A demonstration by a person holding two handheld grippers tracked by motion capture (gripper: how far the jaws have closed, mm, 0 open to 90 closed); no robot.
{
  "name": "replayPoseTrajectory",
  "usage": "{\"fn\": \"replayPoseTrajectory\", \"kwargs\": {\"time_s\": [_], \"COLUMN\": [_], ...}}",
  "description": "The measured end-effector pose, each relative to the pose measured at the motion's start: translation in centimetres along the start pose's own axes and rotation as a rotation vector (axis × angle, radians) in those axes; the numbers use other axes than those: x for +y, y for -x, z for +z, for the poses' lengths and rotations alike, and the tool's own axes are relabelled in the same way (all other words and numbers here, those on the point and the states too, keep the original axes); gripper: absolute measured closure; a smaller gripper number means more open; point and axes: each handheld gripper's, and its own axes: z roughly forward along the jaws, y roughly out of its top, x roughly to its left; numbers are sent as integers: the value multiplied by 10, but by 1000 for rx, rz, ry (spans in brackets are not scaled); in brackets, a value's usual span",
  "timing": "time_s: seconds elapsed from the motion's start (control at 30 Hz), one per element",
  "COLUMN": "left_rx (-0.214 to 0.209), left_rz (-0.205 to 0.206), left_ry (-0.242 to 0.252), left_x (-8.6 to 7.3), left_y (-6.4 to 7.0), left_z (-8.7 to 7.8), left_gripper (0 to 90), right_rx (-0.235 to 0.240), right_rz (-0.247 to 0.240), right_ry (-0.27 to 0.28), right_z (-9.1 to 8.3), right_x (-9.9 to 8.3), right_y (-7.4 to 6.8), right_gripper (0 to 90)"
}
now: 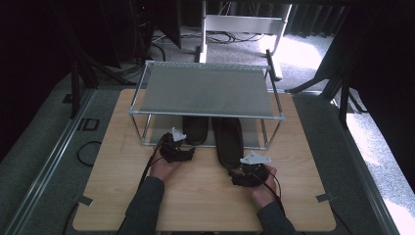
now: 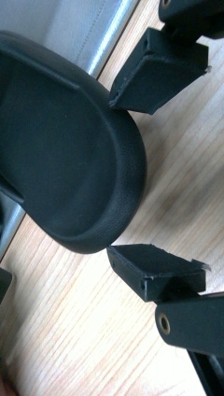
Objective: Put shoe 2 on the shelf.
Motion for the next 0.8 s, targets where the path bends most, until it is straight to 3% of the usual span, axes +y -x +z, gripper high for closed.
{"fn": "replayPoseTrajectory", "kwargs": {"time_s": [0.53, 0.8], "left_rx": [-4, -2], "left_rz": [-4, -2], "left_ry": [1, 0], "left_x": [0, 0], "left_y": [0, 0], "left_z": [0, 0], "left_gripper": [224, 224], "right_rx": [10, 5], "right_rz": [41, 26], "right_ry": [2, -1], "right_z": [7, 11], "right_x": [5, 8], "right_y": [12, 17], "right_gripper": [248, 262]}}
